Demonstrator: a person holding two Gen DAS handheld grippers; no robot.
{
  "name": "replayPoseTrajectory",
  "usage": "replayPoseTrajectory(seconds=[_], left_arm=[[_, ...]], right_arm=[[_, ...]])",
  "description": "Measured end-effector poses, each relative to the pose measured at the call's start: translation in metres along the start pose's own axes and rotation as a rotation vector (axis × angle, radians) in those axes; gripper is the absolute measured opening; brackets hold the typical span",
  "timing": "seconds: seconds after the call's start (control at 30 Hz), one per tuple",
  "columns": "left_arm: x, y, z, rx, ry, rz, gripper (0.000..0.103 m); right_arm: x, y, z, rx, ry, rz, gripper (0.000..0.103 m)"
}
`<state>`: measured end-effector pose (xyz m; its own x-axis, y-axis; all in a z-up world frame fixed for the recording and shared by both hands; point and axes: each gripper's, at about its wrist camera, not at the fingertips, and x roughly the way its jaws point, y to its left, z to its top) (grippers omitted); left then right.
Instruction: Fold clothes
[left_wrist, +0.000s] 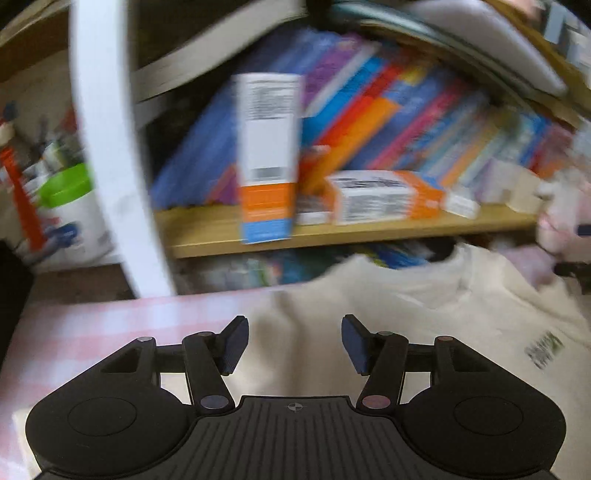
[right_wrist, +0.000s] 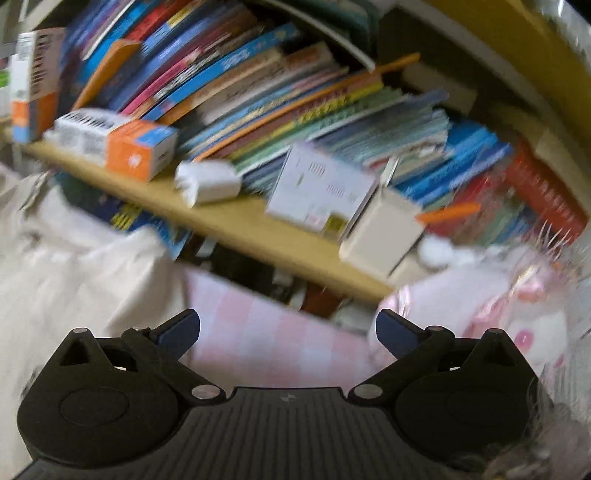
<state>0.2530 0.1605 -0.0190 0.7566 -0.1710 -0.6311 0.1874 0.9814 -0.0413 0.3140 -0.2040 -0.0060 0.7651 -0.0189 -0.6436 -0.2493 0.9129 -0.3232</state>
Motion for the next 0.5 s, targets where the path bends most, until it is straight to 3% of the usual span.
replayPoseTrajectory(seconds=[0.17, 0.23, 0.37, 0.5], left_arm=[[-0.02, -0.041, -0.014, 0.053, -0.039, -0.118, 0.056], [-0.025, -0.05, -0.023, 0.054, -0.031, -0.107, 0.056], [-0.028, -0.054, -0.044, 0.033, 0.002, -0.085, 0.057], [-0.023, -0.05, -0.055, 0.019, 0.059, -0.054, 0.057]], right_arm=[[-0.023, -0.018, -0.027, -0.022, 0.047, -0.037, 0.1], [-0.034, -0.035, -0.041, 0.025, 0.07, -0.073, 0.1], [-0.042, -0.082, -0.077, 0.262, 0.199, -0.099, 0.1], [-0.044, -0.109, -0.107, 0.49, 0.271, -0.079, 0.087]])
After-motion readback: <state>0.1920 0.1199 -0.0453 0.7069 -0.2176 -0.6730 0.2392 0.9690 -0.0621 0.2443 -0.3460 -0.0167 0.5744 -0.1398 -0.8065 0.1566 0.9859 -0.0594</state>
